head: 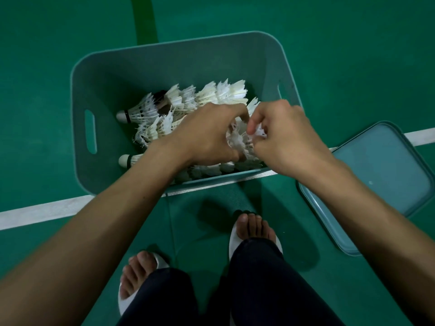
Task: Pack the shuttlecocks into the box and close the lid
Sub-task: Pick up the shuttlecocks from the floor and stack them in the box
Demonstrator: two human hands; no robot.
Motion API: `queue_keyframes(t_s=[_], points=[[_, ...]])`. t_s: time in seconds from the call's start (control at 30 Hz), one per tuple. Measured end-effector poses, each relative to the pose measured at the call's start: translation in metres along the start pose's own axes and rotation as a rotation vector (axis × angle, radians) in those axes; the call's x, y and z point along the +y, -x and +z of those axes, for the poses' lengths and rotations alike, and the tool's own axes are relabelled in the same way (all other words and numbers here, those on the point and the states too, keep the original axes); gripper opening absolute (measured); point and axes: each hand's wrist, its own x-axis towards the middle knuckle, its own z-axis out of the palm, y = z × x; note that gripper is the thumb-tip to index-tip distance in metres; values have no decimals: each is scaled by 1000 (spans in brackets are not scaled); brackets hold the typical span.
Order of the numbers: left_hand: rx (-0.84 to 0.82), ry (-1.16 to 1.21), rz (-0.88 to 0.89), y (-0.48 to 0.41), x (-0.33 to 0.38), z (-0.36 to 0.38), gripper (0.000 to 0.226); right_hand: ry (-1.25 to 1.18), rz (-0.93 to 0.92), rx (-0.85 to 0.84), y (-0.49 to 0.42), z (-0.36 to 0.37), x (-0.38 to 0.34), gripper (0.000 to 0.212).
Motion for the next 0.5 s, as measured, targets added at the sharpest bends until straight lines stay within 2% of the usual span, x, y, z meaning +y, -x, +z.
queue_keyframes(t_s=[0.13, 0.2, 0.23, 0.3, 0.4, 0.5], points=[[26, -74, -18, -3, 1, 1, 44, 180, -8, -78, -7, 1, -4, 18], [24, -168, -33, -4, 4, 3, 26, 272, -4, -130, -11, 2, -8, 15], [18, -208, -29, -5, 6, 6, 20, 299, 12, -164, -14, 2, -10, 21], [-8, -244, -8, -5, 10, 14, 25, 324, 60, -238, -19, 1, -14, 31], [-67, -228, -25, -8, 8, 16, 31, 286, 114, -303, -23, 1, -20, 29], [-84, -96, -58, -10, 3, 9, 40, 334, 58, -296, -14, -12, -31, 33]])
